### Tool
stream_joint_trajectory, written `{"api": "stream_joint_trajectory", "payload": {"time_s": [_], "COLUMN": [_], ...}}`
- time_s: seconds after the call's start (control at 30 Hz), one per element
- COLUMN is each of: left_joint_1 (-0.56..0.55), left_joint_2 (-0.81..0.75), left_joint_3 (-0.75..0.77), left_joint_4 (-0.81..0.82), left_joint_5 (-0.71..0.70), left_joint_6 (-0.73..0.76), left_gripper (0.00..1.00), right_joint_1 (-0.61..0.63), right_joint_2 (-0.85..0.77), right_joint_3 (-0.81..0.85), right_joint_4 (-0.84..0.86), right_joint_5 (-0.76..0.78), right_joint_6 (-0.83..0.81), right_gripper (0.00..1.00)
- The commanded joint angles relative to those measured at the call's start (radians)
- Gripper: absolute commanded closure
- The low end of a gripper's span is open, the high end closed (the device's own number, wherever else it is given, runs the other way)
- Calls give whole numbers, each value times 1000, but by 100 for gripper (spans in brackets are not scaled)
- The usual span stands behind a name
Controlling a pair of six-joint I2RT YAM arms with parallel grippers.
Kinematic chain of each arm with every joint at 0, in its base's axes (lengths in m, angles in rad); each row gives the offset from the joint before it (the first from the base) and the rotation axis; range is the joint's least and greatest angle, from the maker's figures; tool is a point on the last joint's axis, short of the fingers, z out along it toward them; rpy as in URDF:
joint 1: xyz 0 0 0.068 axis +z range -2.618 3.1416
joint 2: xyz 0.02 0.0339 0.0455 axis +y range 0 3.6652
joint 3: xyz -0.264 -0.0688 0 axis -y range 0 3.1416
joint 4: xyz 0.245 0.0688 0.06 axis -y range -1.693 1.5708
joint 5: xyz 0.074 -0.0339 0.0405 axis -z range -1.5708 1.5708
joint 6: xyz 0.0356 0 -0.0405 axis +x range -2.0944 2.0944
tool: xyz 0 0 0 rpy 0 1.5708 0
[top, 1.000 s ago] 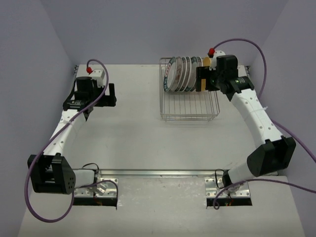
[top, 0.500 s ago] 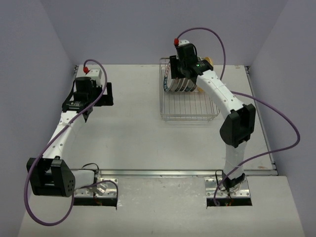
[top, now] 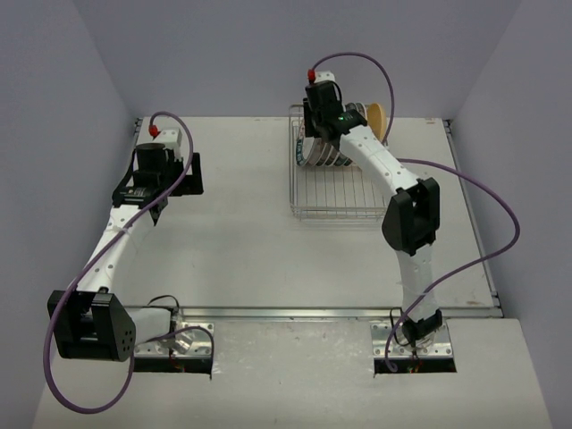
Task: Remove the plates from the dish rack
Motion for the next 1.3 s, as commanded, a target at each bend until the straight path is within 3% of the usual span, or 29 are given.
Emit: {"api": "stream_joint_trajectory", "payload": {"time_s": [0.0, 0.4, 0.5, 0.73, 0.97, 1.27], "left_joint_1": [-5, -5, -5, -5, -5, -5], "left_joint_2": [-9, -9, -7, -5, -6, -17], "left_joint_3": [7, -2, 0, 3, -2, -5], "left_joint_4": [36, 42, 42, 37, 39, 39], "left_joint_5": [-19, -36, -36, -45, -40, -48], "left_joint_6": [-7, -9, -10, -12, -13, -16], "left_gripper": [0, 0, 0, 0, 0, 0], "right_joint_1": [25, 43, 49, 69, 90, 156], "right_joint_2": [30, 135, 119, 115, 51, -59], "right_joint_3": [47, 93, 30, 16, -3, -57], "right_joint_4": [95, 134, 202, 259, 298, 540], "right_joint_5": [83, 272, 274, 312, 364, 476], "right_joint_6": [-3, -2, -17, -62, -113, -309], "right_gripper": [58, 64, 72, 100, 100, 100]}}
